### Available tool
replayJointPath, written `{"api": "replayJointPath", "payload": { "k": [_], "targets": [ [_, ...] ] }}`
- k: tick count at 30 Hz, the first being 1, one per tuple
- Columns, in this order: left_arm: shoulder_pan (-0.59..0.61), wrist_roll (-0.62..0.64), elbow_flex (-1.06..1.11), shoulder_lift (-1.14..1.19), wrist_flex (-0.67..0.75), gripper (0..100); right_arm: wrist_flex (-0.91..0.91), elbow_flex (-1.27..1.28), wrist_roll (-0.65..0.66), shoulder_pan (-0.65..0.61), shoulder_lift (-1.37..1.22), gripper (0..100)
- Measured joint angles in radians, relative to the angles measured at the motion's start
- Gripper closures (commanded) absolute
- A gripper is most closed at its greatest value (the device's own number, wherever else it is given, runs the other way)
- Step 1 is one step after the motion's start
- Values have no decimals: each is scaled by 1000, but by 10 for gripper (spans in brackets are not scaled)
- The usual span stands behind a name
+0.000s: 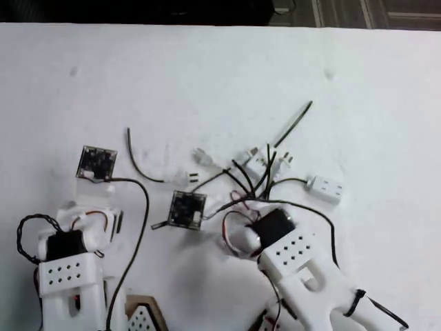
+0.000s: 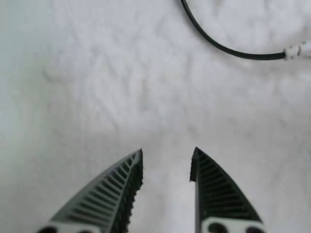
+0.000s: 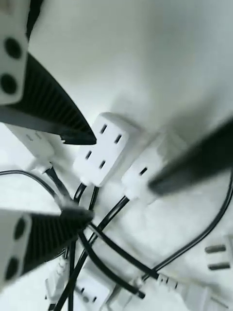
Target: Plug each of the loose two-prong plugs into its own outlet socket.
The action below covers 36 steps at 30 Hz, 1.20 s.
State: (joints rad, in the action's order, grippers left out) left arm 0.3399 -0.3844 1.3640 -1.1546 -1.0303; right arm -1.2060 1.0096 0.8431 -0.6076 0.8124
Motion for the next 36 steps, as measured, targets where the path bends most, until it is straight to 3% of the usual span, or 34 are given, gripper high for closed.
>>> {"api": "replayJointPath", "payload": {
  "k": [8, 16, 30, 33, 36],
  "targets": [
    [0, 0, 0, 0, 0, 830, 118, 60, 9, -11, 0, 665],
    [0, 0, 0, 0, 0, 830, 252, 110, -44, -112, -17, 665],
    [0, 0, 0, 0, 0, 830, 361, 20, -60, -130, -416, 669],
    [0, 0, 0, 0, 0, 830, 361, -5, -61, -130, -470, 736],
    [0, 0, 0, 0, 0, 830, 370, -32, -61, -129, -528, 868]
  ]
}}
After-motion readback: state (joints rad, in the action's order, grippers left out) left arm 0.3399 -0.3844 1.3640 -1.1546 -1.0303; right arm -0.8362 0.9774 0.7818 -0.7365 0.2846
